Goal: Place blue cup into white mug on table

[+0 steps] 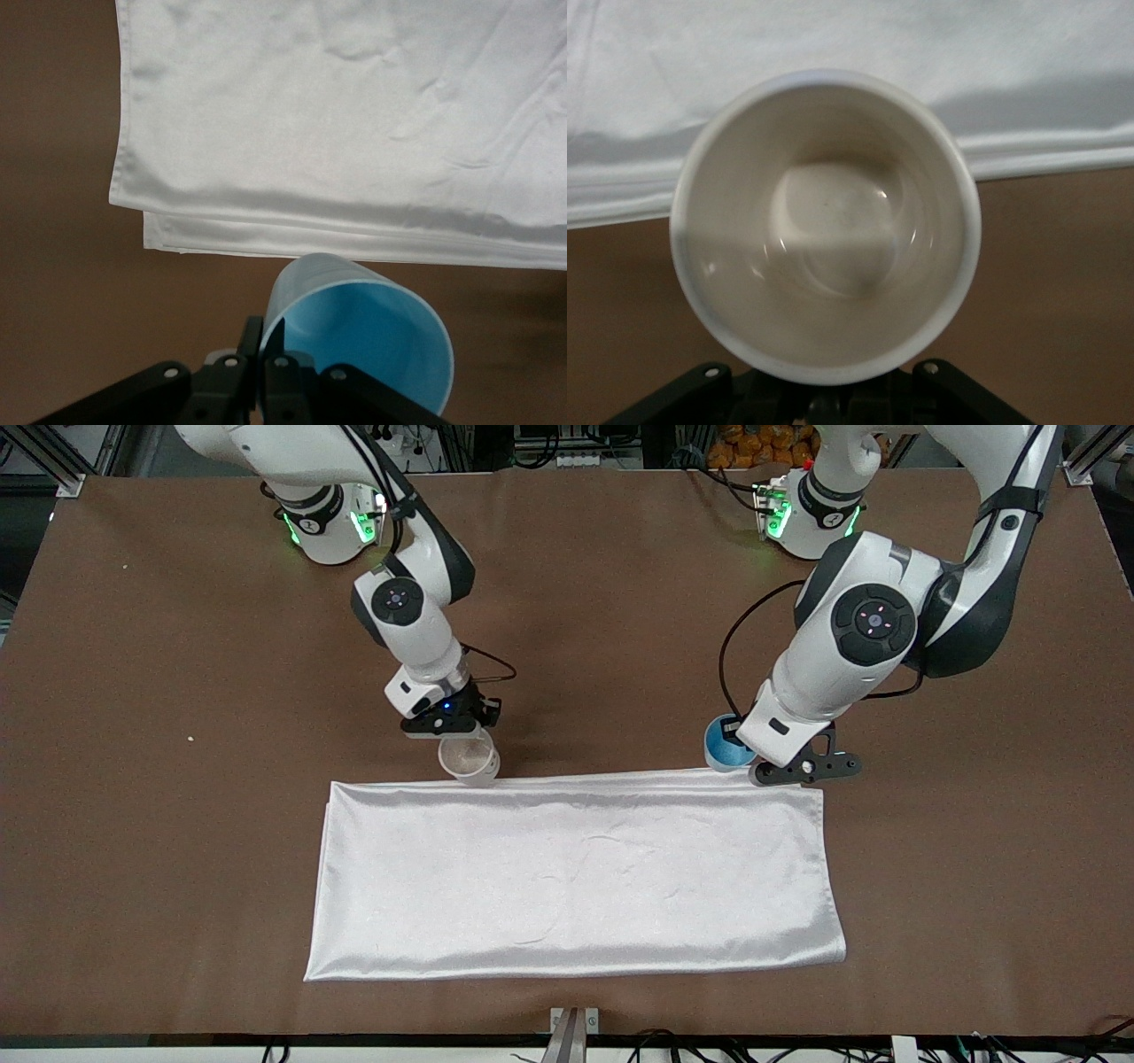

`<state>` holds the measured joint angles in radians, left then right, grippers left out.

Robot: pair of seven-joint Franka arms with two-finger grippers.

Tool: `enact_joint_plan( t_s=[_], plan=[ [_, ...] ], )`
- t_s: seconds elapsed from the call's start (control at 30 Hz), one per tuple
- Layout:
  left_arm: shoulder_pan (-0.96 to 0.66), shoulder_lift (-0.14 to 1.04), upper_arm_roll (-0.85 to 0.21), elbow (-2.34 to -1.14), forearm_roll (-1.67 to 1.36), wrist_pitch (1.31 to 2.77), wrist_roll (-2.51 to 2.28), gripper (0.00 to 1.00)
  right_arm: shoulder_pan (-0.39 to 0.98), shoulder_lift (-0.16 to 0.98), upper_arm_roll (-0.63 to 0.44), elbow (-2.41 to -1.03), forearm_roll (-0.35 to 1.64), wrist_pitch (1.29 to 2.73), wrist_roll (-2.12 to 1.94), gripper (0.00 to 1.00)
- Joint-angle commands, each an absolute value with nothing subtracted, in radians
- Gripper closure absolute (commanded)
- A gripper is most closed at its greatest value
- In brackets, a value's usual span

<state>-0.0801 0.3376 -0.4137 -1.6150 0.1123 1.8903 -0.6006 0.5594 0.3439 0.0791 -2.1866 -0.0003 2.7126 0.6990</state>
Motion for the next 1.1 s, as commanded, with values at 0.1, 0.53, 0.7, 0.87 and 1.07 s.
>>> enact_joint_plan(
  t_s=[0.1,0.53,0.7,0.87,1.07],
  plan=[
    [-0.083,0.345,-0.414,-1.623,0.101,1.867,-0.63,1.0,0.672,0.314,0.071,-2.224,0.0,2.72,0.82,1.0],
    [-0.089,0.356,-0.414,-1.623,0.104,1.865,-0.629,1.0,0.778,0.321,0.069,-2.226,-0.002,2.718,0.953,1.0],
    [-0.074,0.359,-0.413,-1.629,0.107,1.865,-0.623,1.0,0.792,0.33,0.067,-2.226,-0.003,2.718,0.974,1.0],
    [-0.072,0.37,-0.41,-1.632,0.109,1.859,-0.623,1.0,0.808,0.353,0.067,-2.224,-0.005,2.721,0.994,1.0],
    [-0.071,0.371,-0.407,-1.632,0.11,1.858,-0.623,1.0,0.818,0.365,0.066,-2.221,-0.008,2.721,1.02,1.0]
  ],
)
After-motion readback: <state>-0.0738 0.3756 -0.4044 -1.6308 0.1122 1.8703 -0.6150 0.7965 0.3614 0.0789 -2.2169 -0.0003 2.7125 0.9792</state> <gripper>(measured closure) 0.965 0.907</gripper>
